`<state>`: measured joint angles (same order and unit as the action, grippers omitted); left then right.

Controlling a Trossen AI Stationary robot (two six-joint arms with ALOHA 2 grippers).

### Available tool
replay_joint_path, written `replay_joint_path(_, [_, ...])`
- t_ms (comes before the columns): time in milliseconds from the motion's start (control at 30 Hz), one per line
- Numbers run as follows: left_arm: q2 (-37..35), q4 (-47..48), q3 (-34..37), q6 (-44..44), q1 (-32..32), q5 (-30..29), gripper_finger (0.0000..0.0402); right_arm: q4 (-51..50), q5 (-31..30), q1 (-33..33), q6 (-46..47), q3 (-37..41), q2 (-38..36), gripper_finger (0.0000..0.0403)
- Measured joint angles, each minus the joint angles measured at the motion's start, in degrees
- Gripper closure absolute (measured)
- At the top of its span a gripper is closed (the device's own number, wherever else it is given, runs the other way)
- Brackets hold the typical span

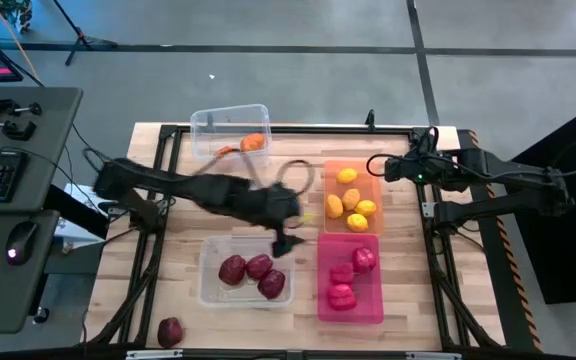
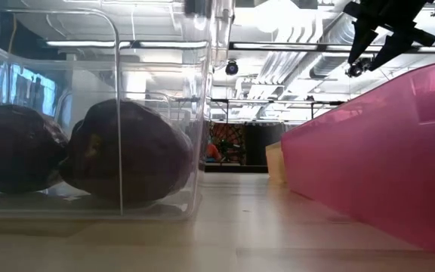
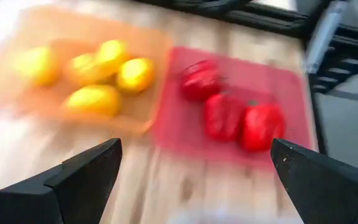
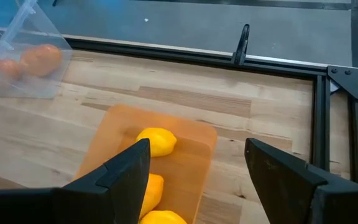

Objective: Sort produce into baskets
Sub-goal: Put the red apple into the bottom transparent bin

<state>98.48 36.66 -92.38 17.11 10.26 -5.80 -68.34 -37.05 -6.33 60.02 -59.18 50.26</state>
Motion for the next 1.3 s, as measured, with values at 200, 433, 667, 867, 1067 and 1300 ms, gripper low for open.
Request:
replay_joint_path(200, [-12.9, 16.8, 0.0, 17.9, 10.8, -18.9, 0.0002, 1.8, 0.6, 0.0, -0.7, 0.0, 2.5, 0.0151])
replay_joint_path(433, [-17.9, 38.0, 0.0, 56.2, 31.0, -26.2, 0.0002, 11.3, 4.5, 4.1, -6.3, 0.0, 4.9, 0.0151])
replay_joint_path(667, [-12.4, 50.2, 0.0, 78.6, 46.8, -13.2, 0.0002, 28.7, 5.3, 18.3, -8.2, 0.0, 4.9, 0.0151])
replay_joint_path(867, [-8.4, 46.4, 2.3, 81.8, 55.0, -7.2, 0.0002, 34.4, 0.2, 29.7, -0.9, 0.0, 8.0, 0.0151])
replay_joint_path(1067, [-8.0, 27.8, 11.6, 80.9, 58.6, 0.3, 0.0002, 34.3, -2.9, 35.0, 9.2, 0.0, 14.0, 0.0151])
replay_joint_path(1300, [-8.0, 14.1, 22.6, 76.2, 55.9, 6.0, 0.0002, 34.8, -1.1, 36.1, 15.0, 0.0, 21.0, 0.0151])
